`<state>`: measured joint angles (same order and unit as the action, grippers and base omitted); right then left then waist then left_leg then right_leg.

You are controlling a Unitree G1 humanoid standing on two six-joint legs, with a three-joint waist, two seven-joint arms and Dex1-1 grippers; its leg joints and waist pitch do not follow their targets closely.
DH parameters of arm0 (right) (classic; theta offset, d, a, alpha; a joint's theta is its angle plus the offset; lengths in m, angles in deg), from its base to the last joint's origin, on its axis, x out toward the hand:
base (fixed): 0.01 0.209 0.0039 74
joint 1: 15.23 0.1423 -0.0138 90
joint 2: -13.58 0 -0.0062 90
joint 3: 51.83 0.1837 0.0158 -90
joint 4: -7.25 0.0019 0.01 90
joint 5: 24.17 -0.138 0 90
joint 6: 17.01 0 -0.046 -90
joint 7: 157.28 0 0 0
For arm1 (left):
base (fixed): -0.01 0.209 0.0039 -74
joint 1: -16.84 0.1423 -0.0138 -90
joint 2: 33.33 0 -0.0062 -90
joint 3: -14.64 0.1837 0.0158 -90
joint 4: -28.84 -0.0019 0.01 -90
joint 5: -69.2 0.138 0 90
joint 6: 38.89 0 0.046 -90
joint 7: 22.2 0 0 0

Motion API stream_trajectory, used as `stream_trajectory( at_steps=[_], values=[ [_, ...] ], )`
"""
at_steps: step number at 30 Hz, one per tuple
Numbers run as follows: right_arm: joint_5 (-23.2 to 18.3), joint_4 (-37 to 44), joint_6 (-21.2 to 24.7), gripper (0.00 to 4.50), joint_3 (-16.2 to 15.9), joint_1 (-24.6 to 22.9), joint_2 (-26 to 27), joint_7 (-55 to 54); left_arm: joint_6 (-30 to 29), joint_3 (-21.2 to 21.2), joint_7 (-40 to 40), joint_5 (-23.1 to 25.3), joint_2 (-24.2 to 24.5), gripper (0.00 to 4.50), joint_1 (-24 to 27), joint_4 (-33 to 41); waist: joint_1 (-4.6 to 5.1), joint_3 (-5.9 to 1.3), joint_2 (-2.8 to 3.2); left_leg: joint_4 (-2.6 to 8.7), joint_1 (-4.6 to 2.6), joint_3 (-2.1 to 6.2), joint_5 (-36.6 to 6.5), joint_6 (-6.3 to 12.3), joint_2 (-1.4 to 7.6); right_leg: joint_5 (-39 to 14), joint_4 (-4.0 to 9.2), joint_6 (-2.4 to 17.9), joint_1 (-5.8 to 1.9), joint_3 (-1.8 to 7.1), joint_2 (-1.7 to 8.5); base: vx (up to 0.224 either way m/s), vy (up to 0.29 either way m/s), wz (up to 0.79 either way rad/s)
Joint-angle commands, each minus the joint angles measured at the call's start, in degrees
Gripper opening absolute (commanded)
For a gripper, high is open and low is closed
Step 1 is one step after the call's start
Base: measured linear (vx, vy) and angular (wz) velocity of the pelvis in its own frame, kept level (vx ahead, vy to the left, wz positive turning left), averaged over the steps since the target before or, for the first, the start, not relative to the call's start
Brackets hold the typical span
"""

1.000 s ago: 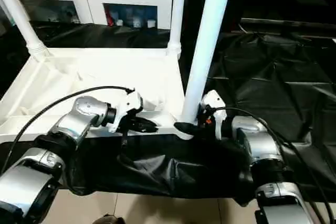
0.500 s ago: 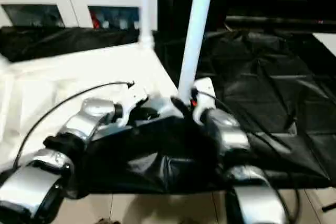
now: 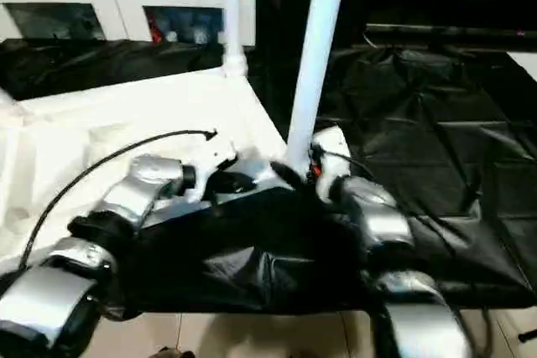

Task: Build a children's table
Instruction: Rotate leg to tighten

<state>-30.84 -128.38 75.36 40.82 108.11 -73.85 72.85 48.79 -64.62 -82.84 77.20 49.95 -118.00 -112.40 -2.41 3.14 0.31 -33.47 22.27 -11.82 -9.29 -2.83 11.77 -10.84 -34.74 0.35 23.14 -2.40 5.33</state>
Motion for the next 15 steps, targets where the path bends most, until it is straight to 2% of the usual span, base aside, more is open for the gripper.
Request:
stream_trajectory(
  at_steps=[1,3,5,8,9,11,15],
  values=[
    [-0.99,4.0,1.18,3.86,-8.37,-1.32,2.36,10.89,2.85,1.73,-1.81,-2.56,-2.5,0.0,-1.74,1.76,-0.39,-3.85,-0.13,3.7,-1.41,0.64,-13.99,3.87,1.58,-7.79,4.26,14.94,-2.59,1.35,2.33,0.0,0.0,0.0],
    [-1.39,8.7,2.9,3.86,-10.51,-4.07,-1.06,17.36,4.1,1.62,-4.24,-2.71,-1.28,0.0,-1.78,1.58,-0.73,-3.79,-0.21,3.73,-1.43,0.64,-14.56,3.79,1.64,-8.92,4.35,14.59,-2.55,1.44,2.4,0.0,0.0,0.0],
    [-1.47,10.03,3.65,3.86,-10.9,-4.76,-1.86,18.93,4.72,1.55,-4.78,-2.69,-1.01,0.0,-1.78,1.49,-1.29,-3.77,-0.29,3.71,-1.56,0.61,-14.69,3.96,1.71,-9.3,4.39,14.1,-2.53,1.55,2.4,0.0,0.0,0.0],
    [-1.81,12.63,5.82,3.86,-11.9,-6.07,-3.56,21.75,4.8,1.03,-5.22,-2.83,-0.46,0.0,-1.89,1.13,-1.49,-3.71,-0.2,3.84,-1.6,0.67,-15.3,3.24,1.75,-10.78,4.42,14.09,-2.31,1.52,2.54,0.0,0.0,0.0],
    [-1.65,13.29,5.94,3.63,-12.33,-6.42,-4.1,22.43,4.88,1.01,-5.38,-2.76,-0.23,0.0,-1.85,0.99,-1.51,-3.67,-0.24,3.89,-1.57,0.69,-15.63,2.93,1.74,-11.7,4.53,13.85,-2.32,1.51,2.54,0.0,0.0,0.0],
    [-1.87,14.69,6.81,3.57,-12.72,-7.0,-4.74,23.63,5.18,1.09,-6.35,-2.75,0.2,0.0,-1.66,0.9,-1.7,-3.6,-0.3,3.94,-1.62,0.72,-15.84,2.69,1.76,-12.55,4.62,13.44,-2.27,1.58,2.58,0.0,0.0,0.0],
    [-2.27,16.21,8.13,3.25,-12.75,-7.46,-5.1,23.82,5.67,1.3,-7.77,-2.83,0.99,0.0,-1.58,0.74,-2.02,-3.83,-0.3,3.86,-1.48,0.76,-14.15,2.73,1.72,-10.35,4.32,13.4,-2.37,1.56,2.55,0.0,0.0,0.0]
  ],
)
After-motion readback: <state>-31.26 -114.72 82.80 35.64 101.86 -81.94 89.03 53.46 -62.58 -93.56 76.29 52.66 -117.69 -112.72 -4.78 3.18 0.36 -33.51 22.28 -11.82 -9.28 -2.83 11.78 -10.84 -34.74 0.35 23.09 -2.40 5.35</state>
